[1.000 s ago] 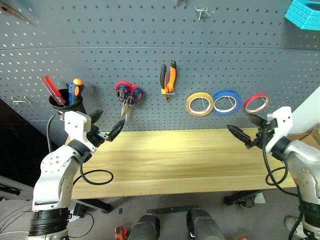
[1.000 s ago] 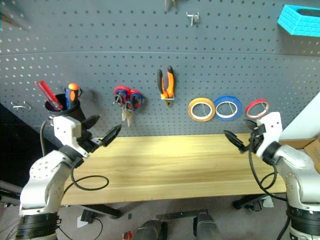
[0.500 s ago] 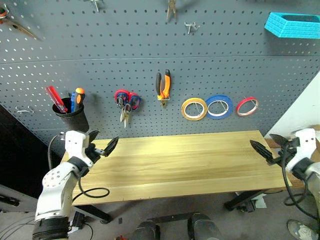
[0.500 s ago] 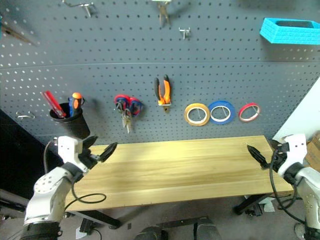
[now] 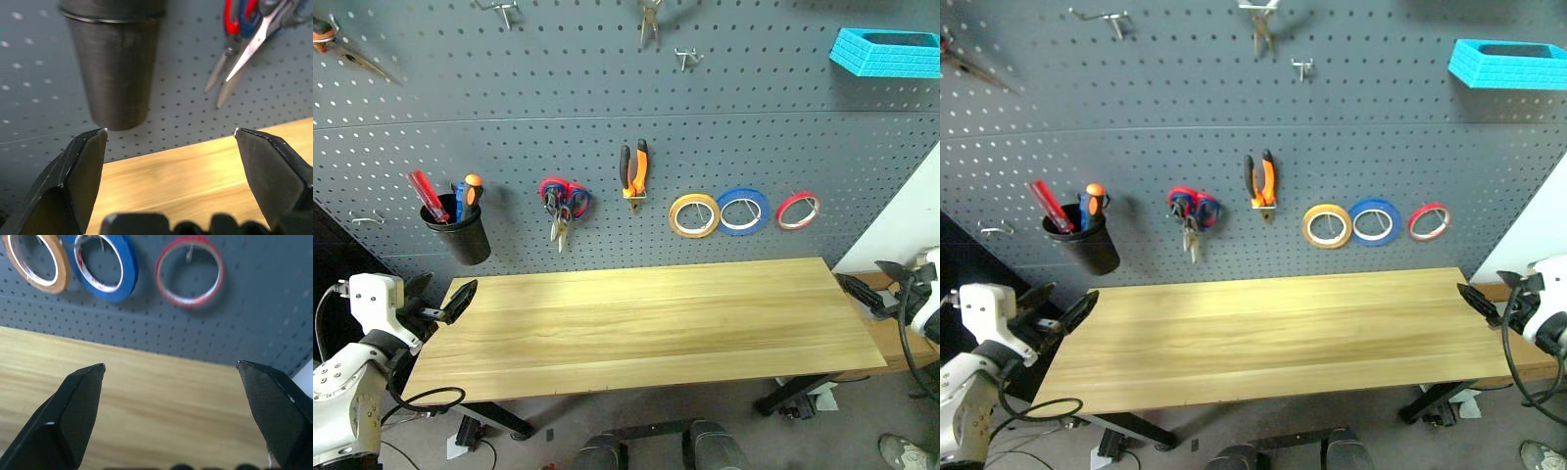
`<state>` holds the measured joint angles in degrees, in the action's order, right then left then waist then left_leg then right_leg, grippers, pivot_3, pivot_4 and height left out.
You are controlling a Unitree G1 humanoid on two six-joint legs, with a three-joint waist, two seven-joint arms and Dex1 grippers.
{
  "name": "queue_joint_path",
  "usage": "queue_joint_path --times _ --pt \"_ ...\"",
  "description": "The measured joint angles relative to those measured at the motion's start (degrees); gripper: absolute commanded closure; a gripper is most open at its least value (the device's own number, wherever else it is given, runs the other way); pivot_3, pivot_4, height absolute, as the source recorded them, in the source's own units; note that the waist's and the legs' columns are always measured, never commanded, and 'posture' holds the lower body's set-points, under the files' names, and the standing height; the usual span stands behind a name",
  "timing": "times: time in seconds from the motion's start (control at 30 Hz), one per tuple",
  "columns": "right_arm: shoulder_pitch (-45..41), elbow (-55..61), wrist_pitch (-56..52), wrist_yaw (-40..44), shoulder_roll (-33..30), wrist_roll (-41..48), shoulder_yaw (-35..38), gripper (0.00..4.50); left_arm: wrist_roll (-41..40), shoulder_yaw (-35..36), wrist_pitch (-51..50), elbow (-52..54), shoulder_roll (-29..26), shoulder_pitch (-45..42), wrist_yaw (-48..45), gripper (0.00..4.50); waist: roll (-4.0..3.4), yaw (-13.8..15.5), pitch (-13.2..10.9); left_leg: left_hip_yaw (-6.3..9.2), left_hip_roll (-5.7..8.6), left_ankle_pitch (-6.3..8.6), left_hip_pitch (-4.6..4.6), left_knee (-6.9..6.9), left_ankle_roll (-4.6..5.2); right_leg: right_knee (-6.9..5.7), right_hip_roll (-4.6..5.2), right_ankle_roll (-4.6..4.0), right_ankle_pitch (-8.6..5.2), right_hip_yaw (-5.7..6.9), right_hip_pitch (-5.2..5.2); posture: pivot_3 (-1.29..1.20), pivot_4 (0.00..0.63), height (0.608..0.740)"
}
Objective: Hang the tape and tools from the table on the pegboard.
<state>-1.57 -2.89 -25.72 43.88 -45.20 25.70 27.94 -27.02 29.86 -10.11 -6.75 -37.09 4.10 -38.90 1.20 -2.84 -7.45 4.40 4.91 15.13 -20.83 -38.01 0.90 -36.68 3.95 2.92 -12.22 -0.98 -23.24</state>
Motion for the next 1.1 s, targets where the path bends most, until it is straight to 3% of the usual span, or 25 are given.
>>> queue_joint_path --times 0.2,0.63,1.1 --pt "-0.8 -1.0 0.2 0.9 0.1 -0.6 -2.8 0.0 0.0 0.0 -0.8 1.8 1.2 2.0 1.0 0.05 -0.01 0.1 0.0 0.0 -0.04 0.03 -0.01 0.02 0.0 0.03 0.0 0.0 -0.01 -0.05 0.0 -0.07 0.074 0.74" --pt "-11.3 -7.6 2.1 2.7 0.5 -3.9 -11.0 0.0 -1.1 2.8 -2.4 7.7 2.3 6.3 4.0 0.05 -0.04 1.5 0.0 0.02 -0.12 0.07 -0.06 0.08 0.0 0.23 -0.05 0.0 -0.01 -0.01 0.0 0.0 0.072 0.74" --pt "-15.7 -12.2 4.2 3.7 1.5 -5.4 -14.1 0.0 -1.9 4.1 -3.4 9.4 2.4 7.6 4.6 0.05 -0.06 2.9 0.0 0.02 -0.26 0.12 -0.09 0.12 -0.05 0.4 -0.2 -0.01 0.01 0.02 0.0 0.02 0.064 0.74"
